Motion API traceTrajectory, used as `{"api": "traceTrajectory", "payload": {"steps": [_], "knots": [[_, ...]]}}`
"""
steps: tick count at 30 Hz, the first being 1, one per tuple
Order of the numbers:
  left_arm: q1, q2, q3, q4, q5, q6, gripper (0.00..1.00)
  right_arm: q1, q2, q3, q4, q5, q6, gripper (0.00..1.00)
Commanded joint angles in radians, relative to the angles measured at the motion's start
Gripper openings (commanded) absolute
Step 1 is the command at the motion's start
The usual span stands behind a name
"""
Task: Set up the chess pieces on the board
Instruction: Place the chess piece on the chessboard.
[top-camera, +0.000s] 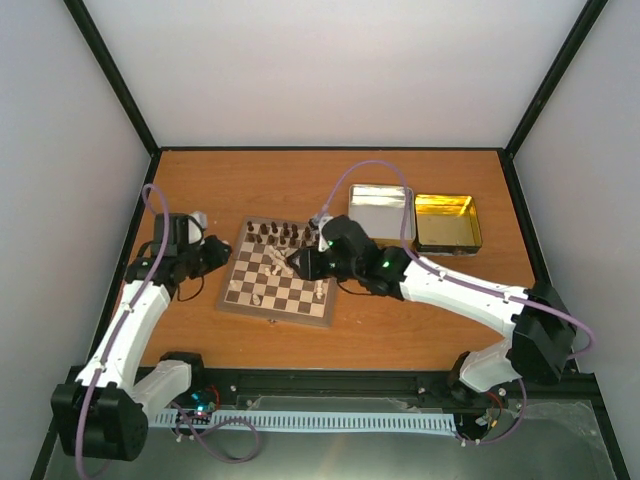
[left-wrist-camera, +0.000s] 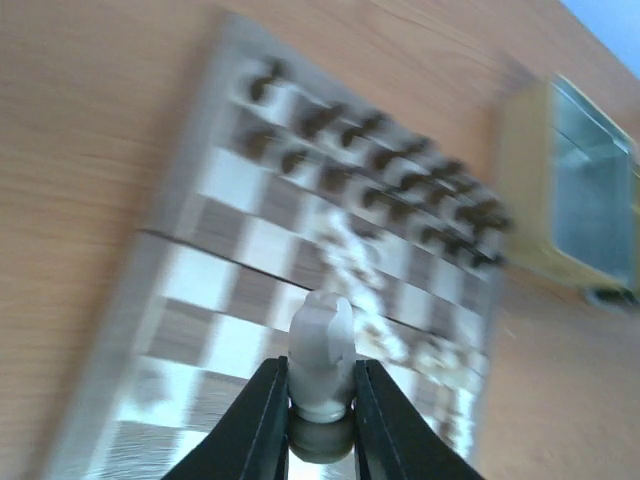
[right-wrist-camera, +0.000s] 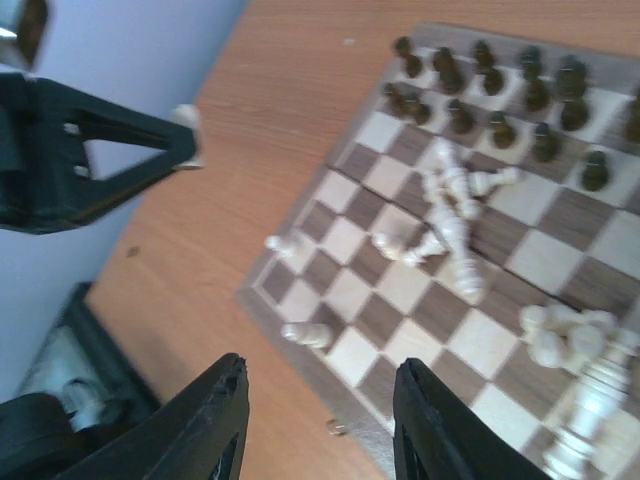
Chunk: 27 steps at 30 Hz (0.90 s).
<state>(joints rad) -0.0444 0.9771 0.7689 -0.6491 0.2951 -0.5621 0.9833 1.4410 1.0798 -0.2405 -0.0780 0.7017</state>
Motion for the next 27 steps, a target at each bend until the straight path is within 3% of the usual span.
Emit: {"api": "traceTrajectory", "payload": {"steps": [1, 8, 14, 27], "knots": [[-0.134, -0.004, 0.059, 0.096, 0.197, 0.100, 0.08, -0.086, -0.072, 0.000, 0.075, -0.328, 0.009, 0.42], [-0.284, -0.046, 0.023, 0.317, 0.438, 0.135, 0.08, -0.141, -0.205, 0.007, -0.011, -0.279, 0.025, 0.55], [-0.328, -0.089, 0.000, 0.463, 0.676, 0.134, 0.09, -0.150, -0.199, 0.074, -0.111, -0.312, -0.031, 0.56], [-0.328, -0.129, 0.061, 0.322, 0.690, 0.286, 0.09, -0.149, -0.106, 0.194, -0.073, -0.529, -0.027, 0.50]]}}
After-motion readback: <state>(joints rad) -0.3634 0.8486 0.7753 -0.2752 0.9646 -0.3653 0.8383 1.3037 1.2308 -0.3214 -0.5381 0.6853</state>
